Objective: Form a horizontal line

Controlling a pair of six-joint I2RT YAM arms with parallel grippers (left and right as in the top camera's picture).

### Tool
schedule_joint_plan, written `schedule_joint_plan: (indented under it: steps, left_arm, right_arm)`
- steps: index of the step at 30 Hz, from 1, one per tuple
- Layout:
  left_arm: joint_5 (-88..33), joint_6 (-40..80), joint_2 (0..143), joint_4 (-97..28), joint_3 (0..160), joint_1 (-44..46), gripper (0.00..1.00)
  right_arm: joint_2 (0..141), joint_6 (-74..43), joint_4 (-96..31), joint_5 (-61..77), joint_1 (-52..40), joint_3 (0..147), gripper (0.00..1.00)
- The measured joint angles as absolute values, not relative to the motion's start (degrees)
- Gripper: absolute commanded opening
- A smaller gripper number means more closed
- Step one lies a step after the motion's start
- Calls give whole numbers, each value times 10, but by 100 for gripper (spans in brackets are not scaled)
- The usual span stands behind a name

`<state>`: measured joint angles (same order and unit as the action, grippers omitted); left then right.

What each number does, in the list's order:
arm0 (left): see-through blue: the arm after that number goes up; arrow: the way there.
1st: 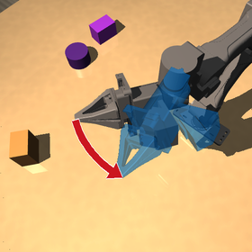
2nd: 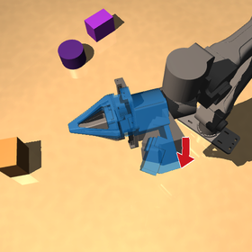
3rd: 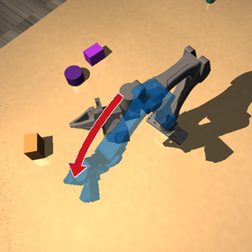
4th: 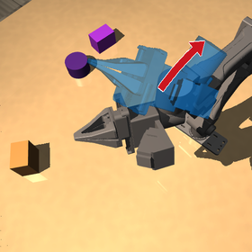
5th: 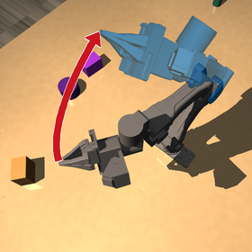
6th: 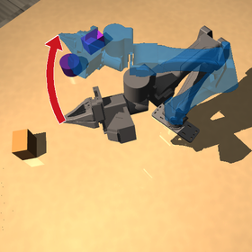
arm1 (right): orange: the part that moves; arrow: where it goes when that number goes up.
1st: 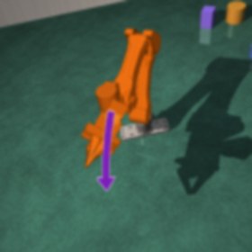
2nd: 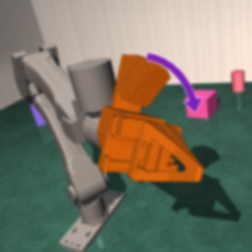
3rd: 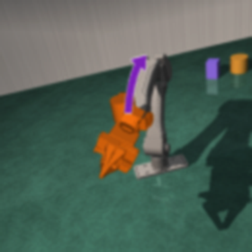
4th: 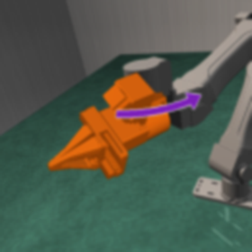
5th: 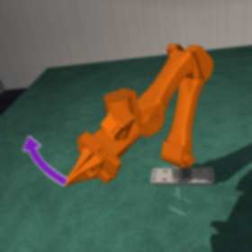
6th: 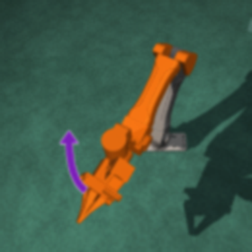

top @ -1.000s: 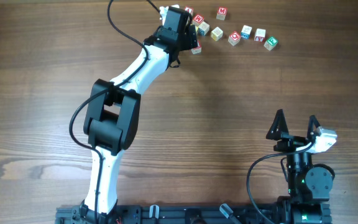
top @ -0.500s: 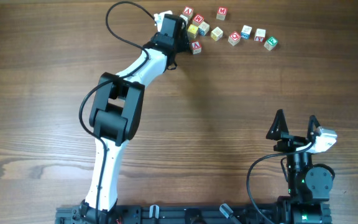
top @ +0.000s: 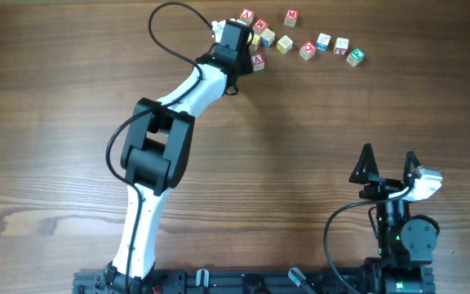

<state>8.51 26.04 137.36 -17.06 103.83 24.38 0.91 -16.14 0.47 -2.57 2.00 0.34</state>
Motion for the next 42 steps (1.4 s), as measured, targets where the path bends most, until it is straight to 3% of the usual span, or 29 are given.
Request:
schedule_joint_plan:
  steps: [8, 12, 18, 24, 25, 27, 30, 33, 42]
  left_arm:
    - [85, 260, 1199, -412, 1039, 292, 19]
    - [85, 261, 1197, -504, 1032, 347, 18]
    - [85, 261, 1205, -433, 927, 366, 26]
    - [81, 272, 1208, -309, 841, 366, 25]
    - [81, 273, 1208, -295, 837, 366, 27]
    - [81, 274, 1207, -274, 829, 366, 54]
    - [80, 279, 1209, -265, 816, 366, 82]
    - [81, 266, 1209, -274, 823, 366, 100]
    - [57, 140, 1167, -286, 1057, 316, 100]
  right_arm:
    - [9, -161, 5, -26, 20, 3, 100]
    - [9, -161, 5, -26, 20, 3, 100]
    - [9, -161, 5, -26, 20, 3, 100]
    - [9, -161, 4, -26, 20, 3, 100]
    - [9, -161, 5, -26, 20, 3, 100]
    - [9, -161, 5, -26, 20, 3, 100]
    - [9, -161, 5, -26, 20, 3, 100]
    - [9, -161, 5, -26, 20, 3, 100]
    - [9, -161, 5, -26, 20, 3, 100]
